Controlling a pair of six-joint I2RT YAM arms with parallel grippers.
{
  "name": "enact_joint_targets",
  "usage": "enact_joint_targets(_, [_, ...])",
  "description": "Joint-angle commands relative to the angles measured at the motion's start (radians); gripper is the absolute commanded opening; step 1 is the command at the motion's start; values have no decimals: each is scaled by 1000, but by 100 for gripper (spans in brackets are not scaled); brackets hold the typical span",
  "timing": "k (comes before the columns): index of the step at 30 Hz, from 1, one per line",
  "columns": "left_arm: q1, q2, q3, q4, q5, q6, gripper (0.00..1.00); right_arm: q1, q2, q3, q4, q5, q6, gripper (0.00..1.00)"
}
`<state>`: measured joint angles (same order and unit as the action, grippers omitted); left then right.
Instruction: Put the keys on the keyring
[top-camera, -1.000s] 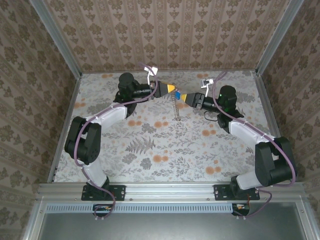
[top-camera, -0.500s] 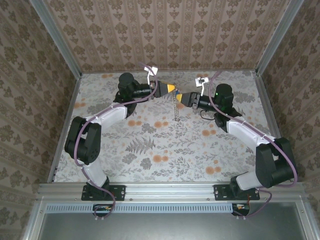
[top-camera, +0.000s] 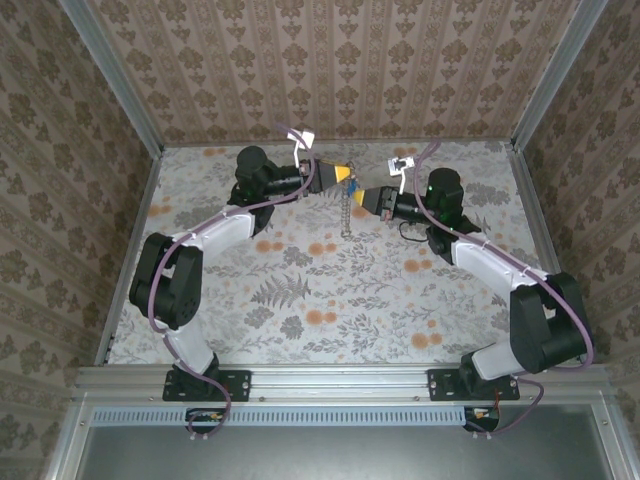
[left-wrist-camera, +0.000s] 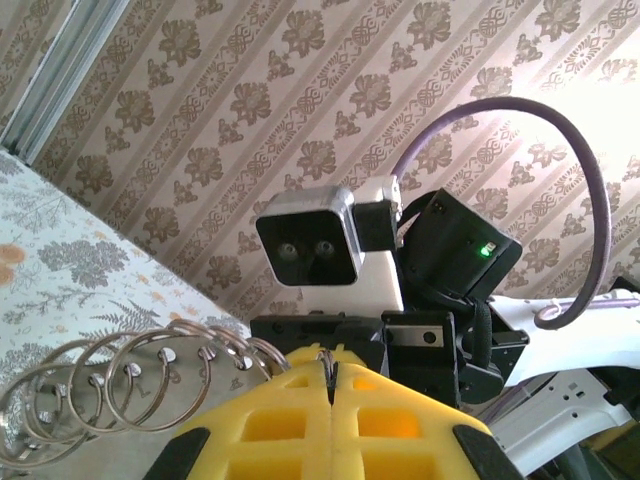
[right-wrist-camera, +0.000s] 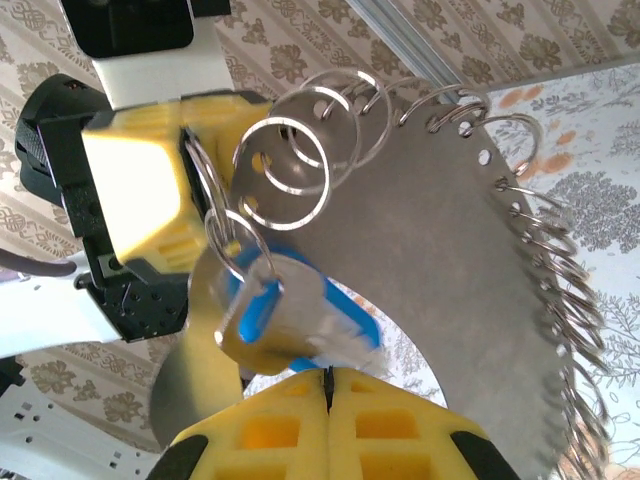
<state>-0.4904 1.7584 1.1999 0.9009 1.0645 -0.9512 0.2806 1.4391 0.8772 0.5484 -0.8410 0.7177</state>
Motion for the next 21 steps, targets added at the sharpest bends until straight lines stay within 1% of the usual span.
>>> enact_joint_targets(1, [4, -25, -1, 105, -15, -44, 0, 5, -42, -16, -5, 0, -23, 0])
enact_joint_targets(5, [4, -22, -4, 111, -18, -47, 0, 8, -42, -27, -7, 1, -23, 0])
enact_joint_targets(8, [4, -20, -6, 112, -18, -47, 0, 5, -92, -25, -48, 32, -51, 0])
enact_joint_targets(9, [5, -20, -8, 112, -18, -49, 0, 2, -102, -22, -63, 44, -62, 4])
enact_joint_targets(11, [5, -19, -8, 114, -17, -49, 0, -3, -124, -19, -81, 64, -75, 16])
enact_joint_targets(12, [5, -19, -10, 113, -15, -49, 0, -5, -135, -15, -96, 75, -83, 24])
enact_joint_targets(15, [5, -18, -11, 119, -9, -55, 0, -9, -169, 6, -151, 115, -119, 40])
enact_joint_targets(16, [5, -19, -11, 121, -8, -58, 0, -9, -176, 13, -163, 127, -129, 43])
enact_joint_targets(18, [5, -18, -11, 127, -4, -61, 0, -9, -178, 31, -180, 137, -142, 46])
enact_joint_targets(21, [4, -16, -6, 136, 2, -70, 0, -9, -163, 60, -182, 135, -145, 46])
